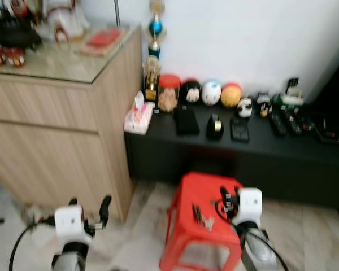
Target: Hang keys on a hook
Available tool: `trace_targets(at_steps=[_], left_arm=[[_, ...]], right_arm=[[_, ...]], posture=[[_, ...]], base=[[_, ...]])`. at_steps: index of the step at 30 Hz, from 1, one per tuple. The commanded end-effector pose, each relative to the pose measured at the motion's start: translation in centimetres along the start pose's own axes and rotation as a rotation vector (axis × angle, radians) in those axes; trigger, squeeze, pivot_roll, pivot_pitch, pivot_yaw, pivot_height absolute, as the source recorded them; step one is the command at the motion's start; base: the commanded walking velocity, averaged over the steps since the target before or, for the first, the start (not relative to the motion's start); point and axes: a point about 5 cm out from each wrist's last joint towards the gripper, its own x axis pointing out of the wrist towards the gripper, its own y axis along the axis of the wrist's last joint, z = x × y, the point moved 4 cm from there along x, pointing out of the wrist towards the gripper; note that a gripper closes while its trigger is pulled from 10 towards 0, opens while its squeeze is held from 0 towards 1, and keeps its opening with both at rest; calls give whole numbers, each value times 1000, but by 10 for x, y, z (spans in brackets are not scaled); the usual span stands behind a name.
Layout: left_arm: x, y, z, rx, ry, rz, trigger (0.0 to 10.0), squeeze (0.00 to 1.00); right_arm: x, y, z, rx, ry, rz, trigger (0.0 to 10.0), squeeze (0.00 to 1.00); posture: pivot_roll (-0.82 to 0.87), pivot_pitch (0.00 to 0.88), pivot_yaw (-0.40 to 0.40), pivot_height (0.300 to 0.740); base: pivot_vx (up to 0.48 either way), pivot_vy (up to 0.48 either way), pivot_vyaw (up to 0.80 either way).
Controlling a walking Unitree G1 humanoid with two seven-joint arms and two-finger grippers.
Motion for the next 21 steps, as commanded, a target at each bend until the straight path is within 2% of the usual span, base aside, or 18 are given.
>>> trace_targets(at_steps=[1, 8, 21], left_arm=[[2, 3, 2, -11, -6, 7, 10000, 0], [3, 2, 3, -15, -17, -7, 10000, 0], [5, 2, 12, -29, -60, -20, 10000, 0]], right_arm=[[2, 4, 0, 10, 7, 6, 10000, 0], [3, 3, -4, 39, 19, 0, 10000, 0], [5, 3, -3, 48, 25, -6, 10000, 0]], posture=[[45, 8, -86, 642], [48, 10, -82, 642], [47, 14, -83, 642]], base=[[0, 0, 0], [0, 0, 0], [0, 0, 0]])
